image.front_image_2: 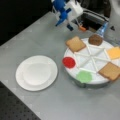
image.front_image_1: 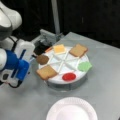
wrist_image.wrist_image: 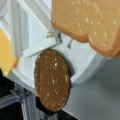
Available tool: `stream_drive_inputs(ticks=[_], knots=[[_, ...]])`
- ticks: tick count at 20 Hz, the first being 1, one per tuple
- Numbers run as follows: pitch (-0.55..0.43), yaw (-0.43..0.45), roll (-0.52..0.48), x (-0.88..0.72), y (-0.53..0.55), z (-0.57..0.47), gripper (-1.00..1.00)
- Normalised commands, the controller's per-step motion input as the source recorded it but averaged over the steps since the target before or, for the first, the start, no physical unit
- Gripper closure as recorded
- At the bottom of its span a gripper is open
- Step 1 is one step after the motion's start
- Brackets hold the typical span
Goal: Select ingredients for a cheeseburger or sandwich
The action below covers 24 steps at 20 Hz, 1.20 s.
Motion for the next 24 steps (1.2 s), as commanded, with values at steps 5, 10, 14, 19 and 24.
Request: stream_drive_inputs(ticks=[5, 10, 14, 19, 24], knots=[[-0.200, 0.161, 0.372, 0.17, -0.26, -0.22, -1.00], [-0.126, 0.197, 0.324, 0.23, -0.29, -0.25, -1.00], [-0.096, 0.179, 0.357, 0.25, -0.31, -0.16, -1.00], [-0.097, 0.142, 0.491, 0.24, -0.35, -0.05, -1.00], [-0.095, 0.133, 0.518, 0.23, -0.43, -0.11, -1.00]])
